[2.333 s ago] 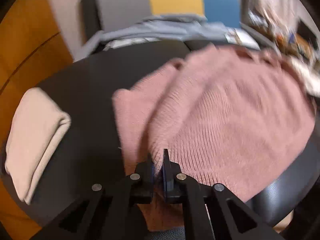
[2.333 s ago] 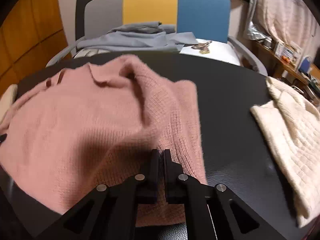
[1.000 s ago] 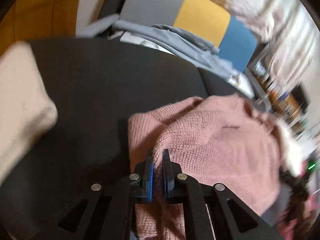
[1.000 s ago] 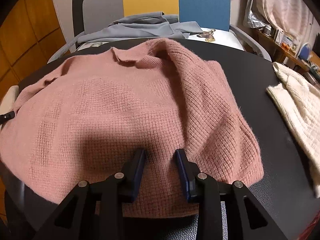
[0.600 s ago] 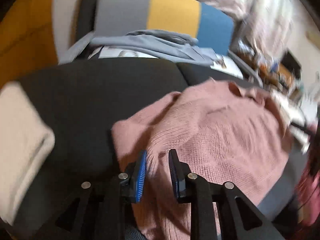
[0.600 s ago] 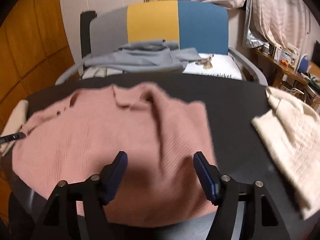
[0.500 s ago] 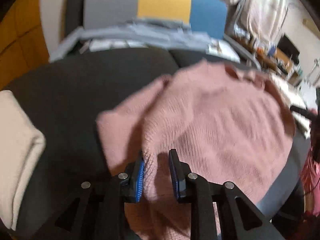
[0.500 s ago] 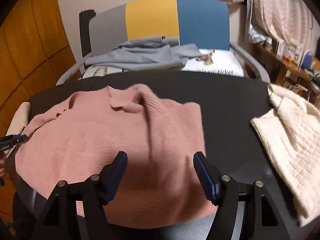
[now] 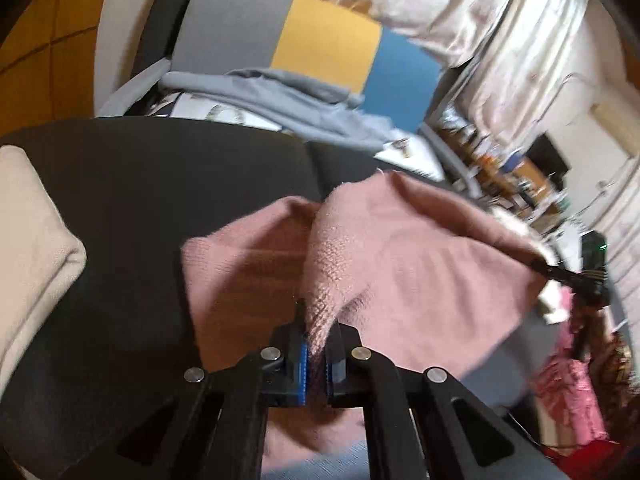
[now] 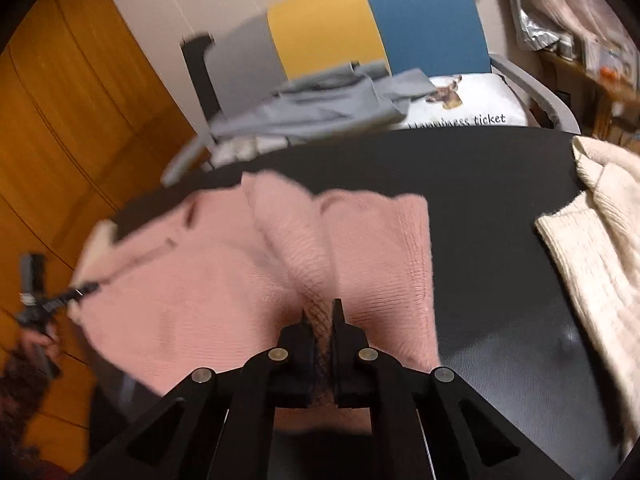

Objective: Fold clothes

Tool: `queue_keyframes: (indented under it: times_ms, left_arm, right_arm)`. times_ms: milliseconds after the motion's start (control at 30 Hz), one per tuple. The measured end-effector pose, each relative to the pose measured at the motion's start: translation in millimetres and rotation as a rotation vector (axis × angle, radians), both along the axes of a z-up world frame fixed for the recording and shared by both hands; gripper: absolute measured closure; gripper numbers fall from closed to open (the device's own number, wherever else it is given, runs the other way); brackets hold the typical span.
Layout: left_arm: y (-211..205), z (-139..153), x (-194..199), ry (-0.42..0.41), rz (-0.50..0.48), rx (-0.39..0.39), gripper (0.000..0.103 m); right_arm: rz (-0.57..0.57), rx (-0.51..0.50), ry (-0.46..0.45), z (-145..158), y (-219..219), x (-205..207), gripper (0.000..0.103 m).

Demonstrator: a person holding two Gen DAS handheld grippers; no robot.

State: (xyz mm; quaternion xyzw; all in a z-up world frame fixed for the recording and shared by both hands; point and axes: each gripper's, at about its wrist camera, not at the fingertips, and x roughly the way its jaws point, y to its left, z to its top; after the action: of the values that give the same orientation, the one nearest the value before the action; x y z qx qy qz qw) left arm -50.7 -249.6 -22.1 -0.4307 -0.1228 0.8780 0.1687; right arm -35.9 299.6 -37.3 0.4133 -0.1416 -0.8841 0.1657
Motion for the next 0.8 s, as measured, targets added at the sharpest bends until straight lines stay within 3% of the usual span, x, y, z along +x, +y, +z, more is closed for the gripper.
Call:
queue_keyframes:
  times_ms: [167, 300, 400, 467, 500, 600, 700, 800]
  left_arm:
    - [-6.2, -20.7, 25.8, -0.022, 0.033, -0.013, 0.099]
    - [-11.2, -37.2, 46.5, -0.040, 0.060, -0.024, 0.099]
    - [-15.0, -49.6, 62.0, -0.053, 0.080, -0.032, 0.096]
    - [-17.5, -57.9, 72.4, -0.061, 0.093, -0.037, 0.091]
    - [-17.1, -53.4, 71.4, -0.056, 0.102, -0.034, 0.086]
    - [-15.8, -37.8, 71.7, -0.024, 0.093, -0.070, 0.084]
    - [-17.6, -26.1, 75.6, 0.003, 0.100, -0.144, 0.084]
    - [-21.9, -20.4, 80.4, 0.010, 0.141, -0.211, 0.084]
  right_arm:
    - [-0.005, -0.108, 0.025, 16.8, 11.3, 38.8, 0.097]
    - [-0.075, -0.144, -0.056, -22.5, 32.0, 54.8, 0.097]
    - [-0.156, -0.131, -0.188, -77.3, 47.3, 60.6, 0.098]
    - [-0.191, -0.158, -0.180, -84.0, 49.3, 64.4, 0.099]
    - [-0.206, -0.172, -0.163, -83.3, 49.5, 66.3, 0.092]
    - [-0.201, -0.028, -0.040, -48.3, 29.5, 73.6, 0.066]
    - [-0.107, 0.165, 0.110, -7.9, -9.0, 78.7, 0.065]
    - [0.025, 0.307, 0.220, 20.3, -53.7, 76.7, 0.056]
